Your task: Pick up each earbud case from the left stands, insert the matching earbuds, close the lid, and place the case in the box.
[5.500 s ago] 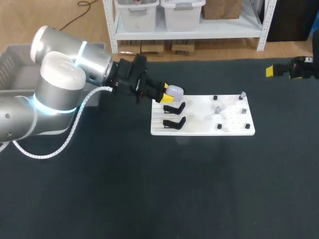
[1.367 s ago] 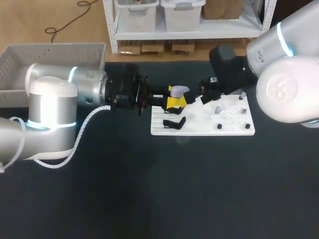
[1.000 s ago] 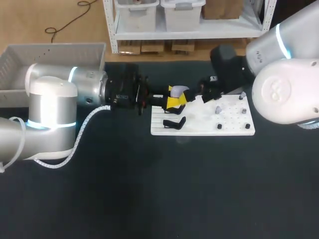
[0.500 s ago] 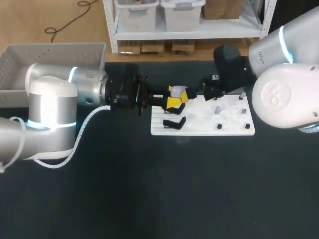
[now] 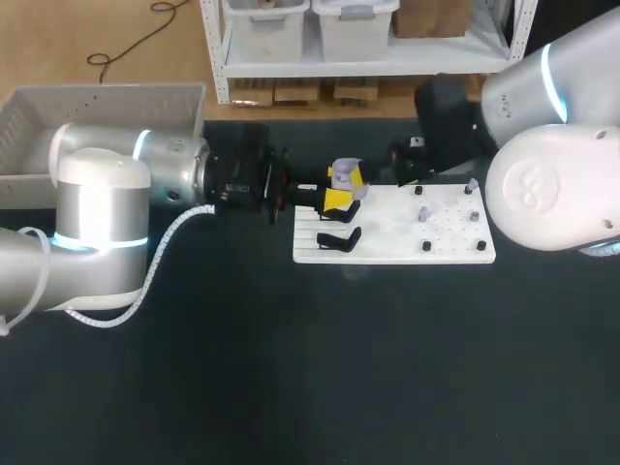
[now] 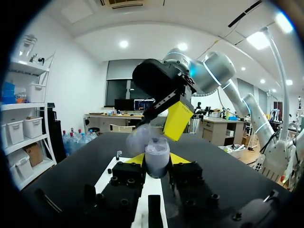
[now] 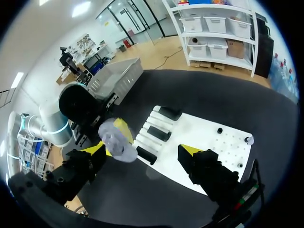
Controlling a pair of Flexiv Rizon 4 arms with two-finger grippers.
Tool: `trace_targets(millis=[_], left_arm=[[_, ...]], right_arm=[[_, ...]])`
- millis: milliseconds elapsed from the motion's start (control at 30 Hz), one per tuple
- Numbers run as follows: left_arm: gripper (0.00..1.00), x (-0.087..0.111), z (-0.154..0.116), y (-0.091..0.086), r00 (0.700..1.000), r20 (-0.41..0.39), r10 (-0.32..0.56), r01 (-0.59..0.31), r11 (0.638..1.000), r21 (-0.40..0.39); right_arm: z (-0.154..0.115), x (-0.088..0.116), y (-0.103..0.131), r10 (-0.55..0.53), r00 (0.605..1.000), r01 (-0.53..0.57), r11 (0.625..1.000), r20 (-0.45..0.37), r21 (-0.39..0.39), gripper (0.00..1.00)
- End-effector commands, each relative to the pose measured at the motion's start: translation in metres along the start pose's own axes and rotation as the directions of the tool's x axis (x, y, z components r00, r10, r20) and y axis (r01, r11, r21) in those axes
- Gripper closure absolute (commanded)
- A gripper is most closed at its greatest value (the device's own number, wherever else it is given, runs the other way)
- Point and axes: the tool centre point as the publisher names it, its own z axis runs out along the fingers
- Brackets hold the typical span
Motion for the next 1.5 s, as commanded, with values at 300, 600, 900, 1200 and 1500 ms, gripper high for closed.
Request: trace_targets(millis=[300, 600, 900, 1200, 1500], left_arm=[[1.00, 0.001, 0.000, 0.000, 1.000, 0.002, 0.003, -0.003, 1.000, -0.002], [1.00, 0.001, 0.000, 0.000, 1.000, 0.002, 0.003, -0.003, 1.000, -0.002], [1.00, 0.001, 0.000, 0.000, 1.000, 0.002, 0.003, -0.003, 1.000, -0.002], [1.00, 0.001, 0.000, 0.000, 1.000, 0.002, 0.003, -0.003, 1.000, -0.002], [1.00, 0.001, 0.000, 0.000, 1.000, 0.002, 0.003, -0.003, 1.000, -0.002]], right_arm=[[-0.051, -0.031, -0.001, -0.109, 0.979, 0.059, 0.960, 0.170, 0.274, 0.00], [-0.080, -0.033, -0.026, -0.232, 0.971, 0.166, 0.825, 0.057, 0.540, 0.00], [-0.077, -0.009, -0.065, -0.123, 0.984, 0.175, 0.757, -0.126, 0.630, 0.00], [-0.070, 0.015, -0.100, 0.005, 0.970, 0.162, 0.728, -0.242, 0.666, 0.00], [-0.065, 0.027, -0.120, 0.057, 0.958, 0.153, 0.724, -0.280, 0.672, 0.00]])
